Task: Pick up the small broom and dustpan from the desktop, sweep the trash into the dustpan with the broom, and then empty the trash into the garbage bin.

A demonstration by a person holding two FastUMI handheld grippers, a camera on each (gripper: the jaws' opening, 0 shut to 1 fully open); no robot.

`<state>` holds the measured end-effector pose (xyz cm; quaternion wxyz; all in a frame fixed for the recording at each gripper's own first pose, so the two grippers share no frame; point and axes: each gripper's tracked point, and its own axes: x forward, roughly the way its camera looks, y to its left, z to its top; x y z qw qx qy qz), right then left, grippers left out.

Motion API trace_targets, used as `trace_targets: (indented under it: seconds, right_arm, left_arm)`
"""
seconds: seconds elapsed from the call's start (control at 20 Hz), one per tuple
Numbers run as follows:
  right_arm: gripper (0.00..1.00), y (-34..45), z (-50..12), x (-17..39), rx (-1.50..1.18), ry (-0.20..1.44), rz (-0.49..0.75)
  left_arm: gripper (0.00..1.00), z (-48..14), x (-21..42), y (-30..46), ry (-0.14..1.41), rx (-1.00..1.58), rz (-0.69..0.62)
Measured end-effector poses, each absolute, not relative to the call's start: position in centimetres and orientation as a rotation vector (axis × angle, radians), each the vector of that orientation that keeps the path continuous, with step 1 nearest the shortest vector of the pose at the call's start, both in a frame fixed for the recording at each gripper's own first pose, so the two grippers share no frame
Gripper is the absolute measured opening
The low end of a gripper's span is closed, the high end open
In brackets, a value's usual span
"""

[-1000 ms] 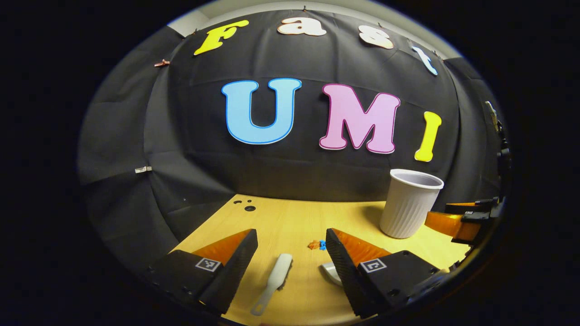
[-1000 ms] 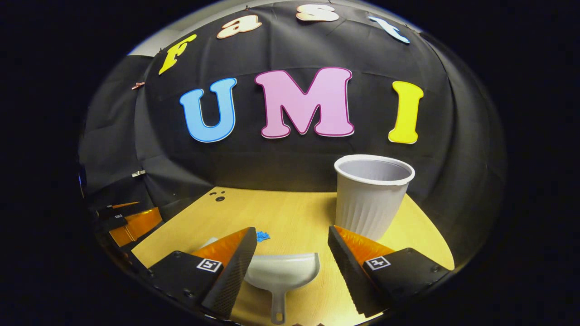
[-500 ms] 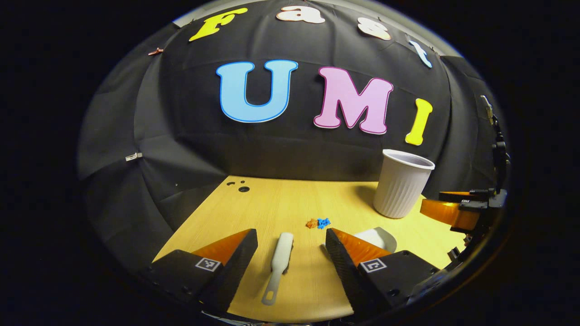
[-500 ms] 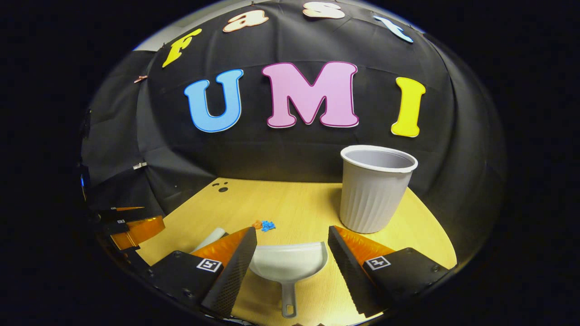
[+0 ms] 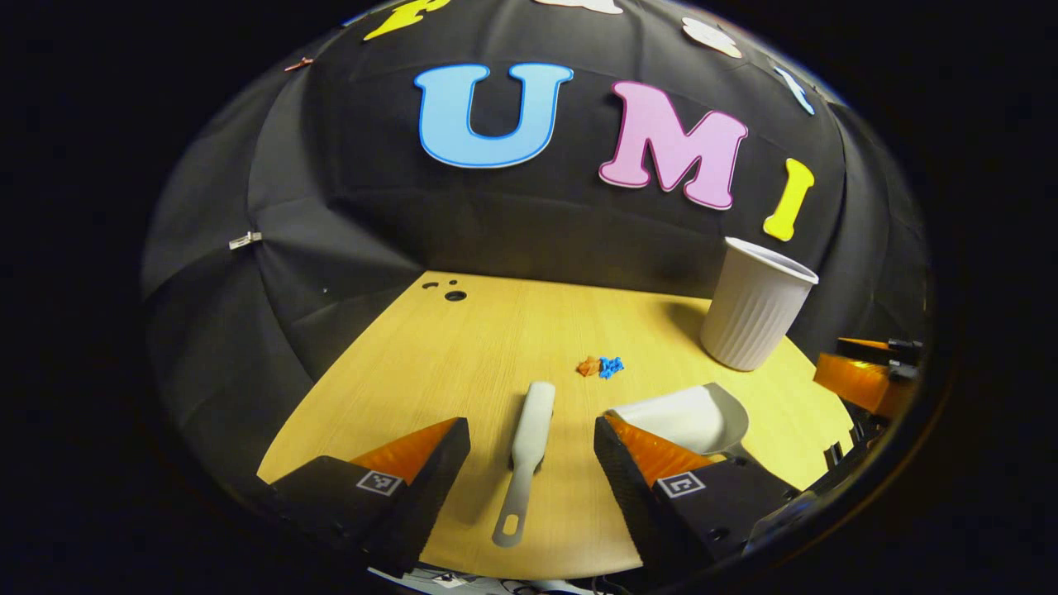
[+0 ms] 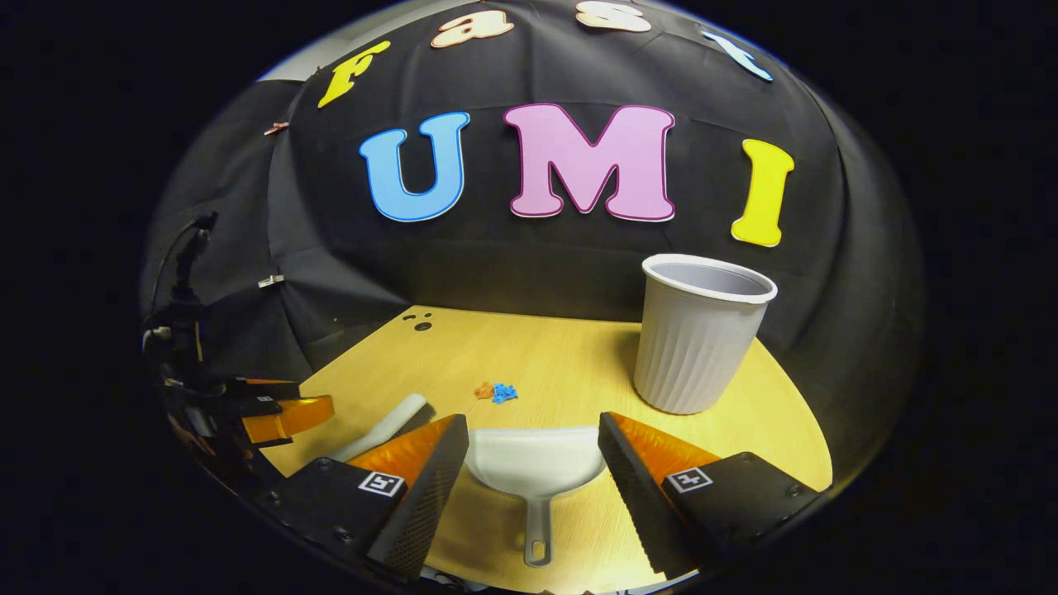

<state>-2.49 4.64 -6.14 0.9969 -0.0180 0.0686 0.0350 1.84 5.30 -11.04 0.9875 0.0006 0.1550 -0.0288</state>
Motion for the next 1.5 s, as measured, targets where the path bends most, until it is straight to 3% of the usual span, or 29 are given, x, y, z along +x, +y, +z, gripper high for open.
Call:
trace_targets:
  seconds: [0.5,1.1,1.4,1.5]
  right_arm:
    - [0.98,3.0,-7.8,-2.3,-0.035,0.187,0.036]
    - [0.98,1.4,-9.9,-0.1,0.016,0.253,-0.005]
    - [0.98,1.1,-11.5,0.5,0.031,0.306,-0.001]
    - [0.98,1.1,-11.8,0.7,0.031,0.323,0.005]
  left_arm:
    - [0.96,-19.0,5.4,4.1,0.547,0.049,-0.181]
    - [0.96,-26.3,9.2,5.3,0.889,0.132,-0.133]
    - [0.83,-26.8,10.0,5.1,0.925,0.188,-0.139]
    - [0.73,-26.7,9.9,4.7,0.928,0.190,-0.140]
